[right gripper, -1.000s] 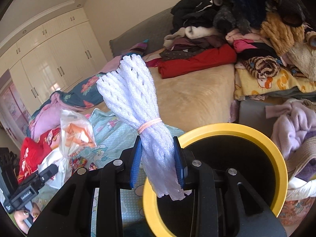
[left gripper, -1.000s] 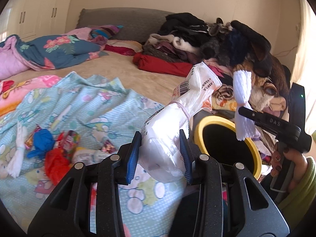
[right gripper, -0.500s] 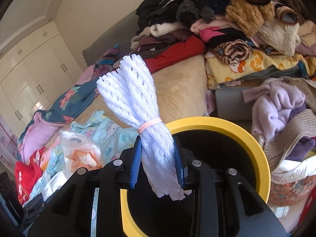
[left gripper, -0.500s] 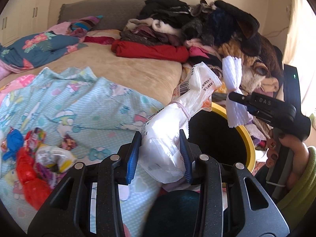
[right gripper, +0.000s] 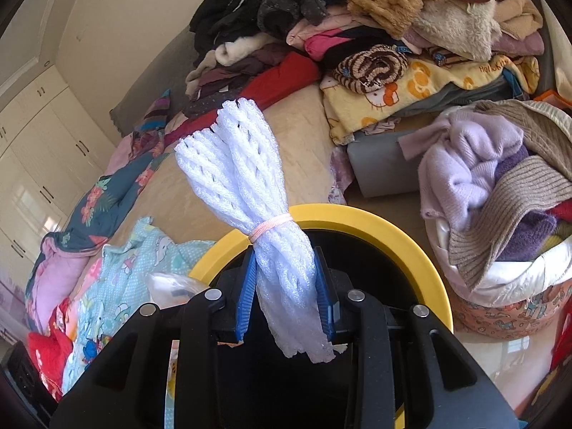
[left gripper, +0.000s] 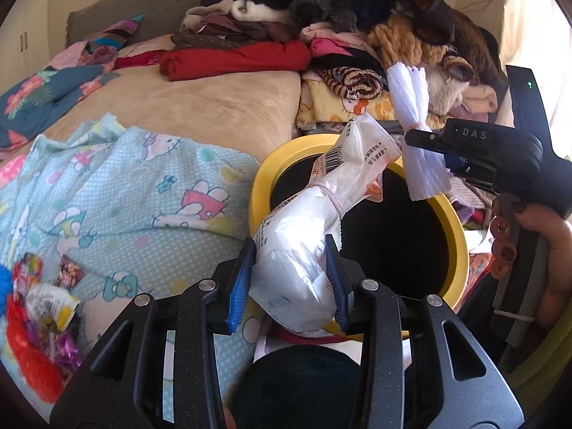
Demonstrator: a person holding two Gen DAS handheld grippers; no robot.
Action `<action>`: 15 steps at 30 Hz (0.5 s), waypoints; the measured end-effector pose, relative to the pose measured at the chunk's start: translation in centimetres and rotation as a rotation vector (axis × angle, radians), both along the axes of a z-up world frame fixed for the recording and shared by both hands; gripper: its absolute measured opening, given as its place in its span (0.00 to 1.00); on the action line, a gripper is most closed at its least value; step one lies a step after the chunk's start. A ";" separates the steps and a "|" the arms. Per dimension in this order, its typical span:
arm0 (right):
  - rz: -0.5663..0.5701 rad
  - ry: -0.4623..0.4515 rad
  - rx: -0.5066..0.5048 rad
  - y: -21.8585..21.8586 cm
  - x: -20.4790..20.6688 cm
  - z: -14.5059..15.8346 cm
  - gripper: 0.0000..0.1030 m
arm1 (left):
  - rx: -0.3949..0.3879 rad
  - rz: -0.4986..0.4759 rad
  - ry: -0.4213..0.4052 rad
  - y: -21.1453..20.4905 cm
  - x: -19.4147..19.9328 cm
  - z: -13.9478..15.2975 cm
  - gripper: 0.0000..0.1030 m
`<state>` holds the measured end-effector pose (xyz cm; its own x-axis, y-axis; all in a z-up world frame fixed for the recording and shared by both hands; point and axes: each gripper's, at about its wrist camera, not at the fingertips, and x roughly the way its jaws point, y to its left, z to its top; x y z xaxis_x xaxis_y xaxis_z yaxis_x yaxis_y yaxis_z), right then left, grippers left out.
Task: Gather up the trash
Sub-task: 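Carry the white bag with the left tool while the right tool carries the mesh bundle over the bin, then open the left tool over the bin while the right tool drops the mesh bundle in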
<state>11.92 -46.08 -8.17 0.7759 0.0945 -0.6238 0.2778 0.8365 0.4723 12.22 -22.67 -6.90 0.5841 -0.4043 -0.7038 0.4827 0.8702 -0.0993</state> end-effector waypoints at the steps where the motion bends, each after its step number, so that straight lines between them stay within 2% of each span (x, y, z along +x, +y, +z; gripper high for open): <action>1: -0.004 0.006 0.002 -0.1 0.1 -0.1 0.28 | 0.007 -0.002 -0.002 -0.2 0.1 0.0 0.30; 11: -0.010 0.013 0.042 -0.5 0.3 -0.5 0.33 | 0.036 -0.023 -0.026 -1.7 1.2 1.0 0.33; 15: -0.025 0.013 0.060 -0.9 0.2 -0.5 0.45 | 0.036 -0.020 -0.018 -2.3 1.4 0.7 0.38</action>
<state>12.13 -46.98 -8.69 0.7706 0.1129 -0.6272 0.3047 0.7992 0.5182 13.65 -24.97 -6.15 0.5890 -0.3909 -0.7073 0.5017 0.8630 -0.0592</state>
